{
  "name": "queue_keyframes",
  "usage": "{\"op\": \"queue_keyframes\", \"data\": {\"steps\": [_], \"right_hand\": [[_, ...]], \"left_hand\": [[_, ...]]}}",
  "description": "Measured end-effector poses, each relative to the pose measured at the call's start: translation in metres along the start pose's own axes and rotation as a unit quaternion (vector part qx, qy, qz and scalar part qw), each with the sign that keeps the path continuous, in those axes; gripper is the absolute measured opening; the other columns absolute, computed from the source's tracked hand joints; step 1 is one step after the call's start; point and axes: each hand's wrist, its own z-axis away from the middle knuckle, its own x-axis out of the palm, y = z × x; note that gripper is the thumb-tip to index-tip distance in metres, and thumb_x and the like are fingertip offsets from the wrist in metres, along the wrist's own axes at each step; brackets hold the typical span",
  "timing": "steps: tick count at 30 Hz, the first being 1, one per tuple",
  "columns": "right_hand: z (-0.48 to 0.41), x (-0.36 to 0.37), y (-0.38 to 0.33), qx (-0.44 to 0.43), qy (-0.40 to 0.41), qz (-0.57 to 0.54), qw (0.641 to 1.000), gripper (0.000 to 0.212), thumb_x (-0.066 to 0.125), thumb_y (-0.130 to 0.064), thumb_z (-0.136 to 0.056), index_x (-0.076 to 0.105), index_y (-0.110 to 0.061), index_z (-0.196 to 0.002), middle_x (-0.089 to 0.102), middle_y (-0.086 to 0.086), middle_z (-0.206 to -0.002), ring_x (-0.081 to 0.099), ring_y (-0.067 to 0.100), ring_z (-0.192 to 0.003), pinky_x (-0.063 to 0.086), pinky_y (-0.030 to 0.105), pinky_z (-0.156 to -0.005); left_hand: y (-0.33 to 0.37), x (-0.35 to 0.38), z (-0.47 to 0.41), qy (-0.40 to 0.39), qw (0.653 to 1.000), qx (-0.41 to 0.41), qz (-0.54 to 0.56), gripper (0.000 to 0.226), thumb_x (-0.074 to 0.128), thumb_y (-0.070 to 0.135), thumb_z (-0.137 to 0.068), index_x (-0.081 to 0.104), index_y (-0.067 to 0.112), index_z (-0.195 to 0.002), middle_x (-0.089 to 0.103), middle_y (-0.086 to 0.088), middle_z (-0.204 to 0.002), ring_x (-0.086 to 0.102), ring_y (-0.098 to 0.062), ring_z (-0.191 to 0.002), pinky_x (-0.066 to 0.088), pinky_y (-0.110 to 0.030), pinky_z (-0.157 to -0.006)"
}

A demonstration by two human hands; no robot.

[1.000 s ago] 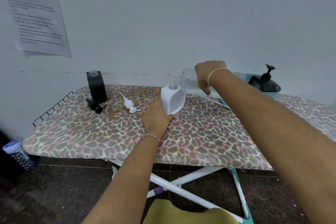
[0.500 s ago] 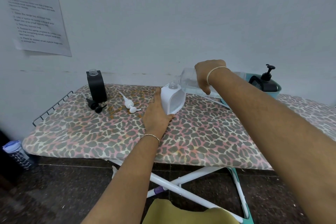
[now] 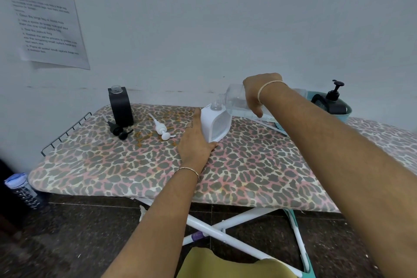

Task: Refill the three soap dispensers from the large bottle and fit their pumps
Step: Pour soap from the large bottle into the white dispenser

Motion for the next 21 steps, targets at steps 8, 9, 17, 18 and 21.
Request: {"op": "queue_keyframes", "data": {"steps": [8, 9, 17, 18, 21], "right_hand": [[-0.0012, -0.0025, -0.0005, -0.001, 0.002, 0.004, 1.000, 0.044, 0.068, -0.010, -0.080, 0.056, -0.017, -0.122, 0.056, -0.003, -0.091, 0.053, 0.021, -0.080, 0.039, 0.029, -0.067], [-0.0011, -0.0028, -0.0006, -0.002, 0.004, 0.005, 1.000, 0.043, 0.068, -0.010, -0.080, 0.056, -0.017, -0.121, 0.056, -0.003, -0.090, 0.054, 0.021, -0.079, 0.039, 0.028, -0.064], [0.0012, -0.0027, -0.0003, -0.011, 0.010, 0.013, 1.000, 0.039, 0.064, -0.011, -0.083, 0.056, -0.017, -0.121, 0.054, -0.003, -0.089, 0.053, 0.022, -0.081, 0.040, 0.030, -0.070], [0.0014, -0.0030, -0.0003, -0.011, 0.007, 0.012, 1.000, 0.040, 0.065, -0.011, -0.083, 0.056, -0.017, -0.121, 0.054, -0.003, -0.090, 0.053, 0.022, -0.081, 0.040, 0.031, -0.070], [0.0015, -0.0044, -0.0012, -0.015, 0.006, 0.013, 1.000, 0.041, 0.066, -0.011, -0.082, 0.056, -0.016, -0.121, 0.056, -0.002, -0.091, 0.054, 0.022, -0.081, 0.040, 0.030, -0.070]], "left_hand": [[-0.0003, 0.0002, 0.0002, 0.000, 1.000, 0.007, -0.002, 0.111, 0.081, 0.038, -0.069, 0.005, 0.033, -0.151, 0.050, -0.003, -0.138, 0.052, -0.027, -0.121, 0.047, -0.042, -0.087], [-0.0003, 0.0001, 0.0003, 0.000, 1.000, 0.006, -0.002, 0.111, 0.081, 0.037, -0.069, 0.005, 0.033, -0.151, 0.050, -0.004, -0.138, 0.052, -0.027, -0.121, 0.047, -0.042, -0.087], [0.0006, -0.0001, 0.0002, 0.003, 1.000, 0.003, 0.002, 0.111, 0.082, 0.037, -0.068, 0.008, 0.034, -0.150, 0.051, -0.002, -0.136, 0.051, -0.025, -0.121, 0.048, -0.043, -0.086], [0.0007, -0.0001, 0.0002, 0.003, 1.000, 0.002, 0.000, 0.111, 0.082, 0.037, -0.068, 0.008, 0.034, -0.150, 0.052, -0.002, -0.135, 0.052, -0.026, -0.120, 0.048, -0.043, -0.085], [0.0010, 0.0003, 0.0002, 0.001, 1.000, 0.001, -0.006, 0.110, 0.081, 0.039, -0.069, 0.007, 0.034, -0.150, 0.052, -0.004, -0.134, 0.053, -0.027, -0.119, 0.048, -0.042, -0.085]]}}
